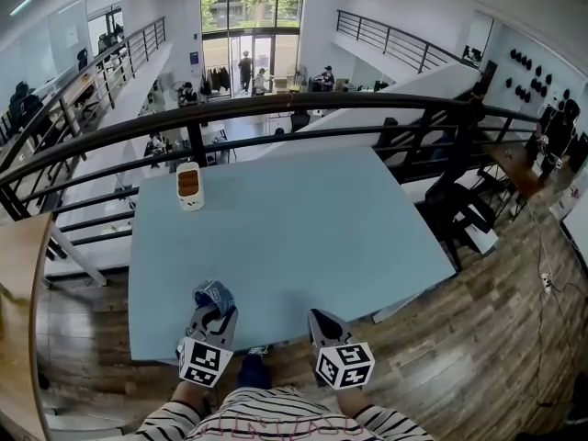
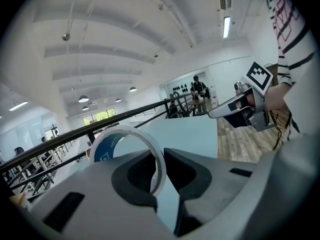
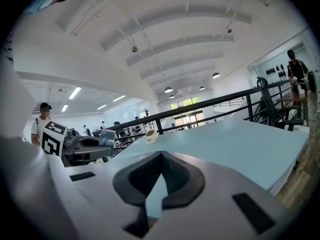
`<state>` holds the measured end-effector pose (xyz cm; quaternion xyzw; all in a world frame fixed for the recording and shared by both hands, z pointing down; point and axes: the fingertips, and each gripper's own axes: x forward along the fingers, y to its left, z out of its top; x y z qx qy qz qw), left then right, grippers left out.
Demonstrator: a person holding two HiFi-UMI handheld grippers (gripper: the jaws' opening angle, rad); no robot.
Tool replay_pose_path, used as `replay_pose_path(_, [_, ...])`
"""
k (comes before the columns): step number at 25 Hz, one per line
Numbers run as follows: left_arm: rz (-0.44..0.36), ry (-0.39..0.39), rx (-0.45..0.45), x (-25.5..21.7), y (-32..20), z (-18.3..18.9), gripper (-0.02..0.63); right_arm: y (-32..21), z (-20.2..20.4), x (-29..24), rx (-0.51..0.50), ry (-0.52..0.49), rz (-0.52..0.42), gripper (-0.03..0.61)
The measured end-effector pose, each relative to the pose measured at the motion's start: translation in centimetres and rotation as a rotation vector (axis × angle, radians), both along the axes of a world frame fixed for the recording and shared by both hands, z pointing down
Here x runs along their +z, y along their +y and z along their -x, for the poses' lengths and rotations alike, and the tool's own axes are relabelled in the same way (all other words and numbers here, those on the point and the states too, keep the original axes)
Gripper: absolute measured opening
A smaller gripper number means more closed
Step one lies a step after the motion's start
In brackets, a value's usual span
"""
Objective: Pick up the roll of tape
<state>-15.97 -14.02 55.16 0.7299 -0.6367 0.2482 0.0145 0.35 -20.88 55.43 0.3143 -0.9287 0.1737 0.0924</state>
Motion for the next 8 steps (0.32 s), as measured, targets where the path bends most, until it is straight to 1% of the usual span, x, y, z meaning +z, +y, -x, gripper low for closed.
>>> replay_pose_path(8, [0.001, 0.001, 0.003, 0.3, -0.1, -0.1, 0.067, -0.02, 0.51, 0.0, -0.012, 0.0, -0.01, 0.027])
